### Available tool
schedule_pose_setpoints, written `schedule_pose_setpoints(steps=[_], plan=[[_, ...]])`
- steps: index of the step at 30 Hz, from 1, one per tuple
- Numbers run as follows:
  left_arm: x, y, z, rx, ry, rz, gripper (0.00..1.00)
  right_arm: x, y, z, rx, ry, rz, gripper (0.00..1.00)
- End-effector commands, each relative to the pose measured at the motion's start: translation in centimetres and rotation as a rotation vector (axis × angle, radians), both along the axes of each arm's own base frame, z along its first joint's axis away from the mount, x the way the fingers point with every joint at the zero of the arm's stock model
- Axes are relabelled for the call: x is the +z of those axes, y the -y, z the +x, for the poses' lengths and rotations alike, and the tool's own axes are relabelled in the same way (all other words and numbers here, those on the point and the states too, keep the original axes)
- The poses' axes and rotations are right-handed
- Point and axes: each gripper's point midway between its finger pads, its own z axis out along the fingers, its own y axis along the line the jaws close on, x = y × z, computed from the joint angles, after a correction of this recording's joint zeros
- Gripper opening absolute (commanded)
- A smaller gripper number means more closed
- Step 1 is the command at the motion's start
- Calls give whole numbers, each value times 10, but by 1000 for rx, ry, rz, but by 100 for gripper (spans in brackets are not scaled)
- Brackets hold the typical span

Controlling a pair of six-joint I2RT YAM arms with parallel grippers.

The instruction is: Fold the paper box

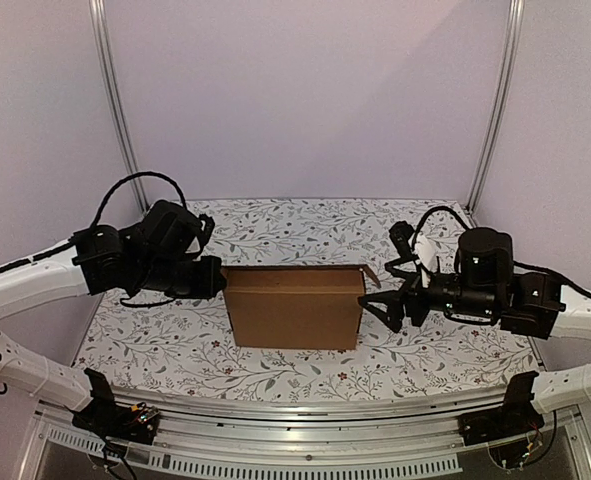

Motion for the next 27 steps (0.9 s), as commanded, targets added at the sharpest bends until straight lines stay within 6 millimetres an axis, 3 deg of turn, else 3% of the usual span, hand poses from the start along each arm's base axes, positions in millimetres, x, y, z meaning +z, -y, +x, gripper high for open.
schedule_pose_setpoints(steps=[1,10,20,27], plan=[[-3,0,-1,51,5,36,0,-15,11,12,-86,9,-121,97],[-8,5,-8,51,4,61,0,-17,34,44,-308,75,-220,83],[-7,5,-10,49,15,78,0,-22,34,57,-348,116,-303,58],[-8,3,-10,48,19,86,0,-35,29,60,-348,95,-337,47]])
